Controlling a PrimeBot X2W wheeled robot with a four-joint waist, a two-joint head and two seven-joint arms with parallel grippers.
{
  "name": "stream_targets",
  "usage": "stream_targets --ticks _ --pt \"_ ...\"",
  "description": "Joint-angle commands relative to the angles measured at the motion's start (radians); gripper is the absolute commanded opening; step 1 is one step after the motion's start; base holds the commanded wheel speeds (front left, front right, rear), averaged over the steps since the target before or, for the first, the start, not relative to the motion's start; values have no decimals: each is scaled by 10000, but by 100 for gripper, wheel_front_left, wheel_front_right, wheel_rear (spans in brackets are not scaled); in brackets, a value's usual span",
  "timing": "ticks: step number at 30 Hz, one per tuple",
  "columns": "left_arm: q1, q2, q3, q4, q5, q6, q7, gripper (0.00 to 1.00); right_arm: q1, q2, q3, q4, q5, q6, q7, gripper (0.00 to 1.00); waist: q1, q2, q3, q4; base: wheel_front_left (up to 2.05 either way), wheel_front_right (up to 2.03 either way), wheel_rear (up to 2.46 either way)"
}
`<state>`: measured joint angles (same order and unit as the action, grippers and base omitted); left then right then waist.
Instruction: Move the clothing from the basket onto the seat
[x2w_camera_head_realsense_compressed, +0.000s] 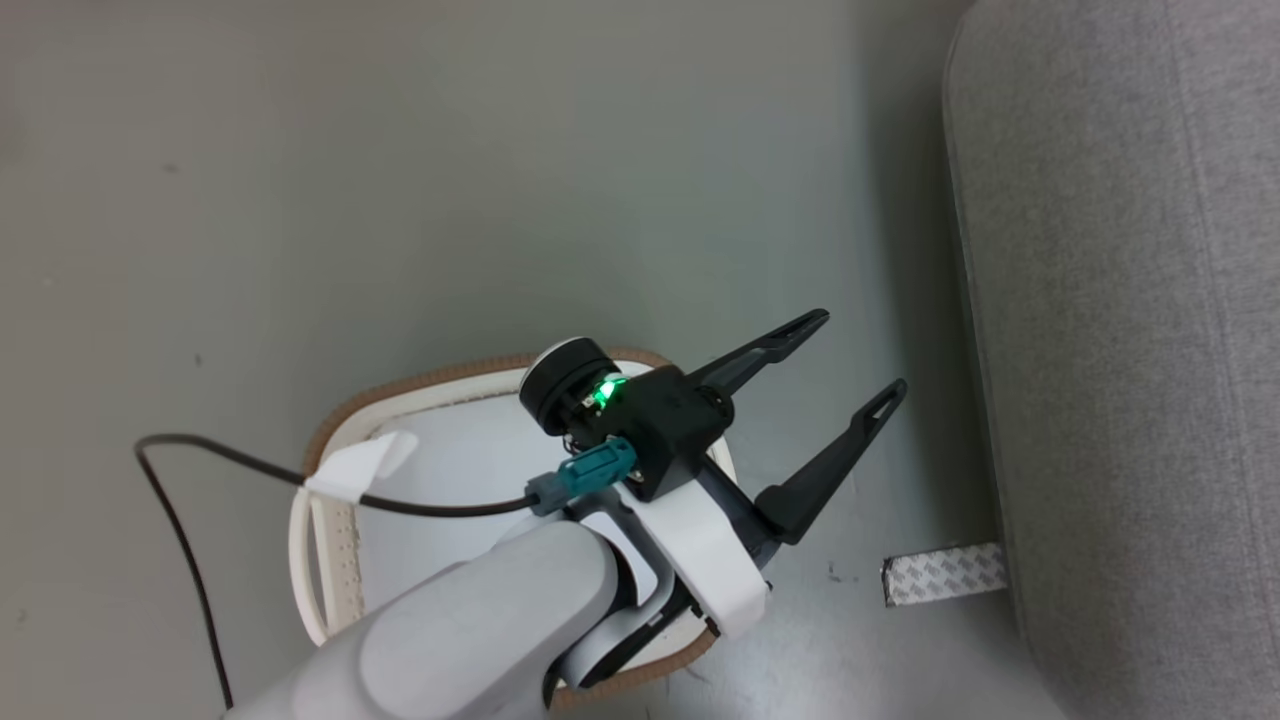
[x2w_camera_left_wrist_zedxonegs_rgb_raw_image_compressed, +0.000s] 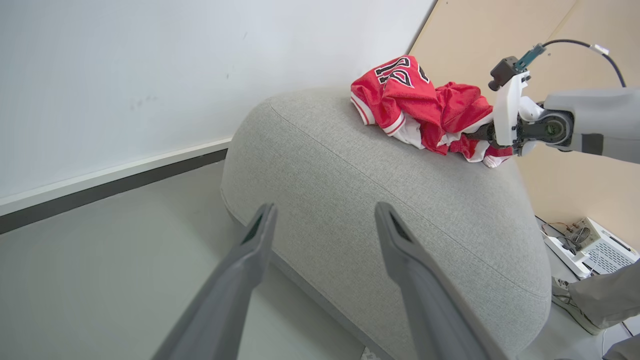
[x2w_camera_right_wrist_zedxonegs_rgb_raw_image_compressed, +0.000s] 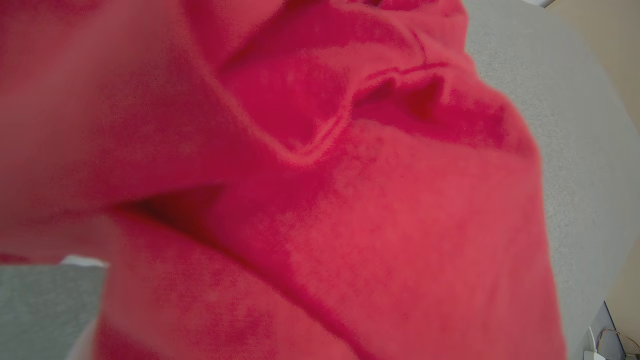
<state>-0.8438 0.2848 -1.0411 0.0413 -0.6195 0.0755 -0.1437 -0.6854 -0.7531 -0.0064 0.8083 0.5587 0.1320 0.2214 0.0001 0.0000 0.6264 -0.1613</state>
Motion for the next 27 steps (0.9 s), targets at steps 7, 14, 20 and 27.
stream_targets --ticks 7,14,20,27 --pt "574 72 107 418 -243 100 -511 100 676 -258 835 -501 294 -26 623 100 -1 0 -1408 -48 0 0 0" --pt "1454 283 252 481 -688 249 -777 100 1666 -666 1292 -2119 300 -26 1500 100 -1 0 -2657 -310 0 0 0" --pt "2236 415 546 334 -1007 498 -1011 100 2438 -853 842 -4807 -96 -26 2116 100 -1 0 -3851 -393 0 0 0" --pt "2945 583 1017 99 -1204 768 -1140 100 2846 -360 564 -7468 -629 -26 2255 100 -1 0 -4883 -36 0 0 0"
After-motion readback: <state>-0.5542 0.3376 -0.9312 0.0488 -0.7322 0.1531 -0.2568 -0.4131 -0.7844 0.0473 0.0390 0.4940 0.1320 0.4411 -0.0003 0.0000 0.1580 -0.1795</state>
